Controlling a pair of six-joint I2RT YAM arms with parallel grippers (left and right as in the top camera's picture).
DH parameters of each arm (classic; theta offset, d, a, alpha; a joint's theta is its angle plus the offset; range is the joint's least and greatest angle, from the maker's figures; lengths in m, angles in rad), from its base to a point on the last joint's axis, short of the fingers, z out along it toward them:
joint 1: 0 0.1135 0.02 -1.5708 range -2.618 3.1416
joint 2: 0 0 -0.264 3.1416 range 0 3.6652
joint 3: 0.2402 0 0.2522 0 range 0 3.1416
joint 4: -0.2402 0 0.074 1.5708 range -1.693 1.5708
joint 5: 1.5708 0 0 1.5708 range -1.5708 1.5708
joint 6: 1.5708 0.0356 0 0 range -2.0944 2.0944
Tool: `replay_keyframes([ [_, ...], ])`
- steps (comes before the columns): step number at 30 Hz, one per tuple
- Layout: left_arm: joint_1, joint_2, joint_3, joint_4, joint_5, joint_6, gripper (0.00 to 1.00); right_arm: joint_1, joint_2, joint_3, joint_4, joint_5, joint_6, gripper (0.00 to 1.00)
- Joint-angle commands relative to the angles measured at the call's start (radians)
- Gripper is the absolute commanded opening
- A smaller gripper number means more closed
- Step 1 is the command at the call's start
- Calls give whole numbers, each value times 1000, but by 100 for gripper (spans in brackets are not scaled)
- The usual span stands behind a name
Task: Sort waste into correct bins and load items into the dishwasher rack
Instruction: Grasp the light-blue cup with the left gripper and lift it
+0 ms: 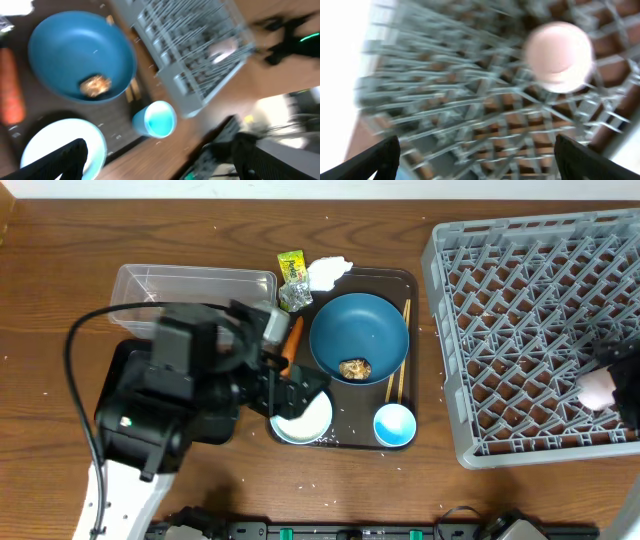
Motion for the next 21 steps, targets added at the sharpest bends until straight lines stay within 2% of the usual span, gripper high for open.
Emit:
replay_keyframes([
  [1, -113, 17, 5, -5, -266, 17, 93, 41, -95, 34, -15, -138, -61, 92],
  [5, -261, 108, 0, 5, -389, 9, 93, 127, -161, 34, -39, -139, -151, 93],
  [7, -329, 180, -1, 14, -436, 9, 93, 167, -163, 33, -47, -138, -209, 97],
  [12, -447, 346, -1, 61, -440, -10, 92, 204, -154, 32, -84, -117, -251, 97],
  [15, -488, 433, -1, 82, -441, -65, 91, 204, -155, 32, -93, -115, -251, 97],
  [21, -509, 589, -1, 117, -429, -168, 73, 204, -155, 32, -103, -109, -265, 97],
])
